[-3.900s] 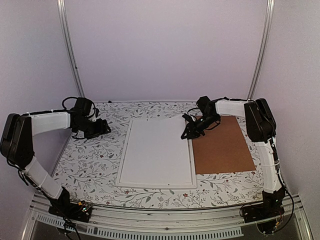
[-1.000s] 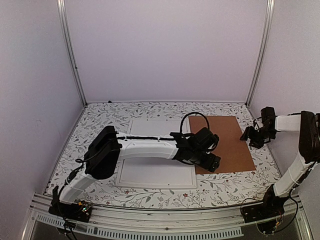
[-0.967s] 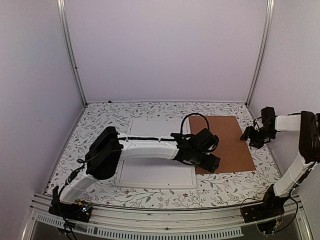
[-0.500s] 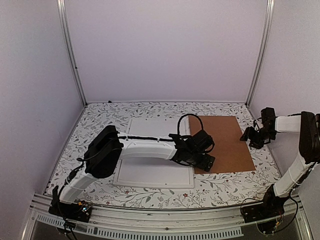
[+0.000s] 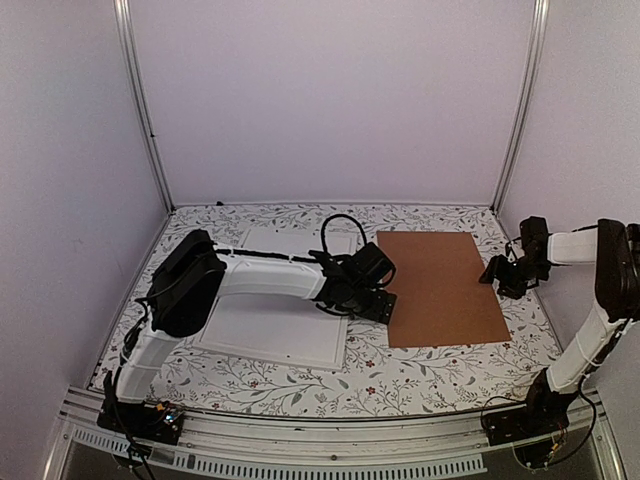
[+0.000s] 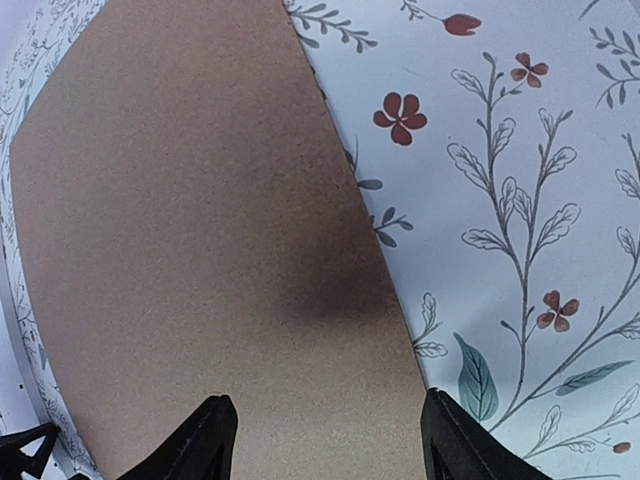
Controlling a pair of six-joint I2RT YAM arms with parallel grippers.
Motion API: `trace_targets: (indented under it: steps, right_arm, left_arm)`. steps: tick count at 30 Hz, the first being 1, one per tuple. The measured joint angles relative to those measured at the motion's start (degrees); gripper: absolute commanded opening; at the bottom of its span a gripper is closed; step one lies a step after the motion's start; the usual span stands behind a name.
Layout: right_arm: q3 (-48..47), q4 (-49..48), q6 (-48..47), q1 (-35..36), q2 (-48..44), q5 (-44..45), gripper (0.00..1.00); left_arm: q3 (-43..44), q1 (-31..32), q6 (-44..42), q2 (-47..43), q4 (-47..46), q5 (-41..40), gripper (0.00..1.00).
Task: Put the photo into the frame
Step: Move the frame body to the center of the board, then turn over the backboard at the center of the board.
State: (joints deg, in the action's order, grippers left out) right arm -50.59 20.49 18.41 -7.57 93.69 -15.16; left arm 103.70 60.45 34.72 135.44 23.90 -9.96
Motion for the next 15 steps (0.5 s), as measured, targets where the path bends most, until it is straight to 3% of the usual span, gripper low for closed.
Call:
trace_targets:
  steps: [15]
  right_arm:
    - [-1.7, -0.8, -0.3, -0.1, 4.0, 0.2, 0.66]
  left_arm:
    - [5.4, -0.8, 4.0, 3.8, -3.5, 7.1, 0.88]
